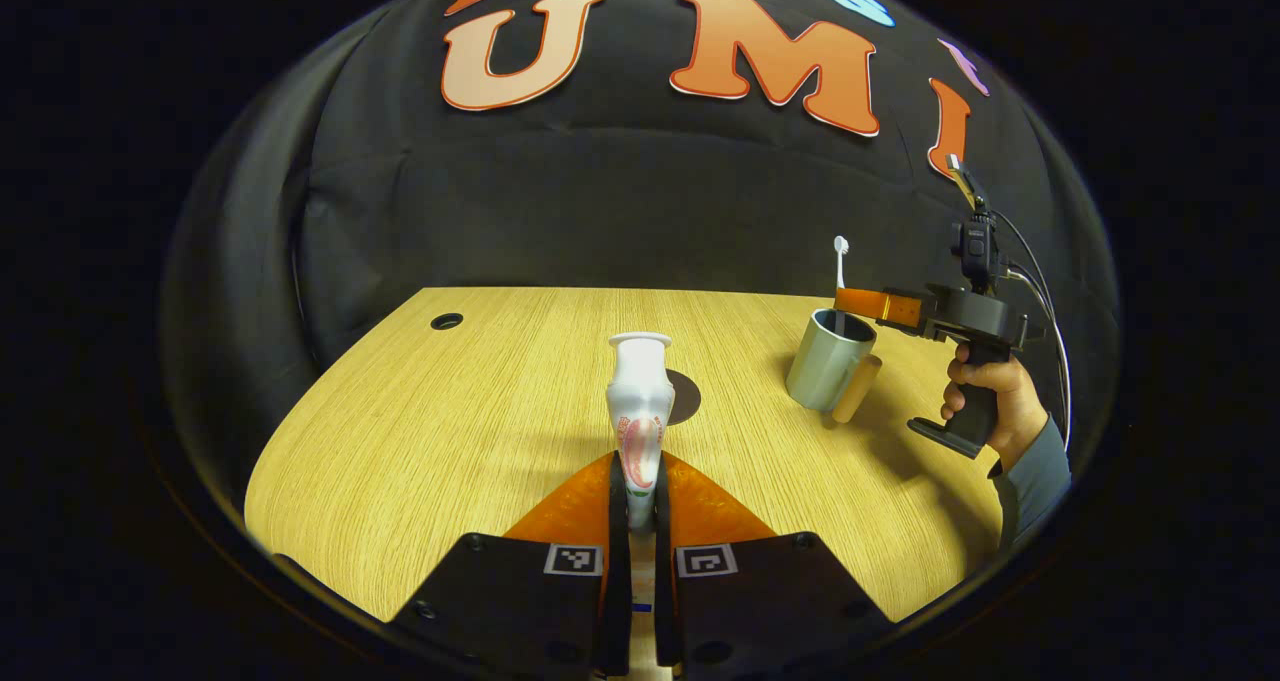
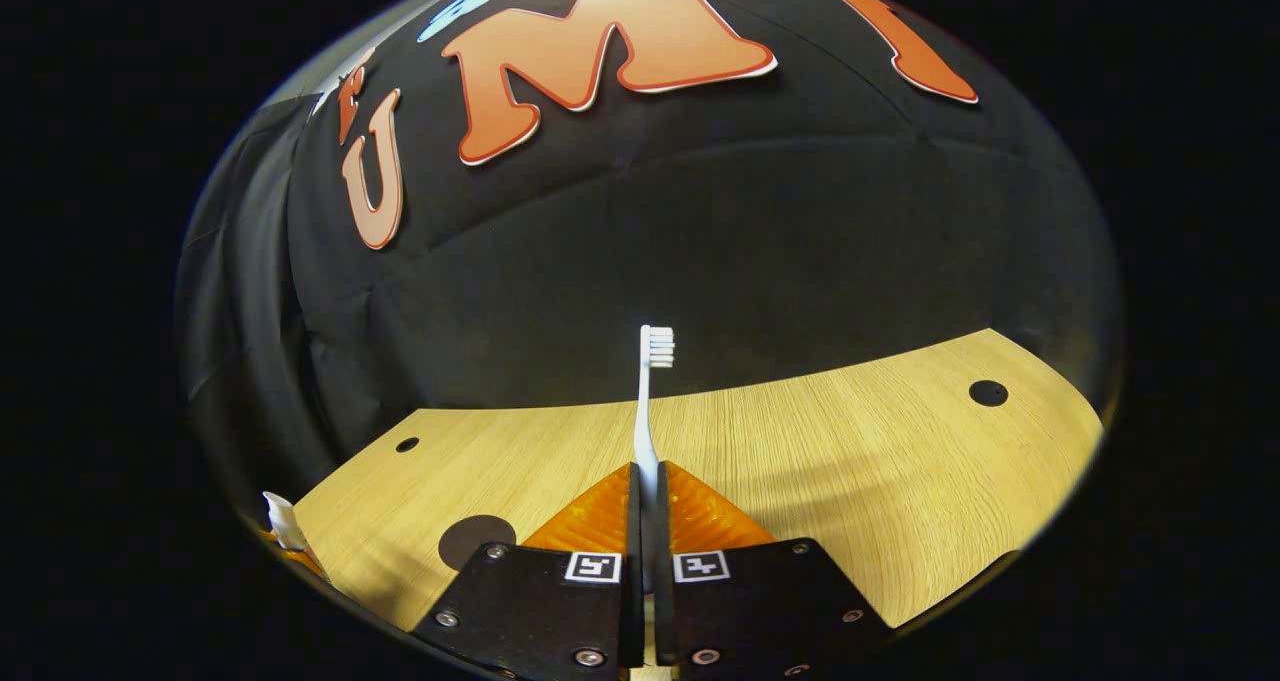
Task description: Put the toothbrush and toothpaste on the desktop into the cup, then pick up the cup and place it on the coaster on the desktop.
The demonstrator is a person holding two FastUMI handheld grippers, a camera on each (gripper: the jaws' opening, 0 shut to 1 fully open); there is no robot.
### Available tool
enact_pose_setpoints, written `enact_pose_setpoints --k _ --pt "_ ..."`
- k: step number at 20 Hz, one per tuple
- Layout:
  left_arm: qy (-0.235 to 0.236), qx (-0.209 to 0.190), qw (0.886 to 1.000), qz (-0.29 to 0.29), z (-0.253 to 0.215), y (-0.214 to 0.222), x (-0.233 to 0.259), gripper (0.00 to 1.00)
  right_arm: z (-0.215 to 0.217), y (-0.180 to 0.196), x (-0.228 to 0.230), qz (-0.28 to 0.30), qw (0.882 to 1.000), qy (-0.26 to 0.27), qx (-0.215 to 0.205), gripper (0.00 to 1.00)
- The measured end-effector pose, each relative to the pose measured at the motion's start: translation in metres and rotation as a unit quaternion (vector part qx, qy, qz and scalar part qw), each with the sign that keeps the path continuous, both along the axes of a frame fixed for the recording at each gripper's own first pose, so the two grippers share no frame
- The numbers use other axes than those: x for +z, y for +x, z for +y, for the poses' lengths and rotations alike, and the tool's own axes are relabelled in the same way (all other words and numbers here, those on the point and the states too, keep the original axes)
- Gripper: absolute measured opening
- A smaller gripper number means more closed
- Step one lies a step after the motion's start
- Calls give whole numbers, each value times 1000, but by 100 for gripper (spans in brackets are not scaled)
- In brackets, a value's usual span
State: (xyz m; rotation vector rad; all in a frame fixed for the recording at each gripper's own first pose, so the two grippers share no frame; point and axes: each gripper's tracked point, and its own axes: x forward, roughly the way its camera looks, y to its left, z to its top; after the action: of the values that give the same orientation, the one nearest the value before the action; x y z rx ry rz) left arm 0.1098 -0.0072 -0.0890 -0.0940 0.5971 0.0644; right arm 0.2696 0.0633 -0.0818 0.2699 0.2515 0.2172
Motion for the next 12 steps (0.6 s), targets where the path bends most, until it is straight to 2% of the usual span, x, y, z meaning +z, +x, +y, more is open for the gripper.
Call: enact_pose_setpoints --k 8,12 --pt "3 6 1000 -5 0 0 7 13 7 -10 -4 18 1000 -5 15 7" --pt "5 8 1000 -14 2 4 11 13 2 -18 1 15 1000 -12 8 19"
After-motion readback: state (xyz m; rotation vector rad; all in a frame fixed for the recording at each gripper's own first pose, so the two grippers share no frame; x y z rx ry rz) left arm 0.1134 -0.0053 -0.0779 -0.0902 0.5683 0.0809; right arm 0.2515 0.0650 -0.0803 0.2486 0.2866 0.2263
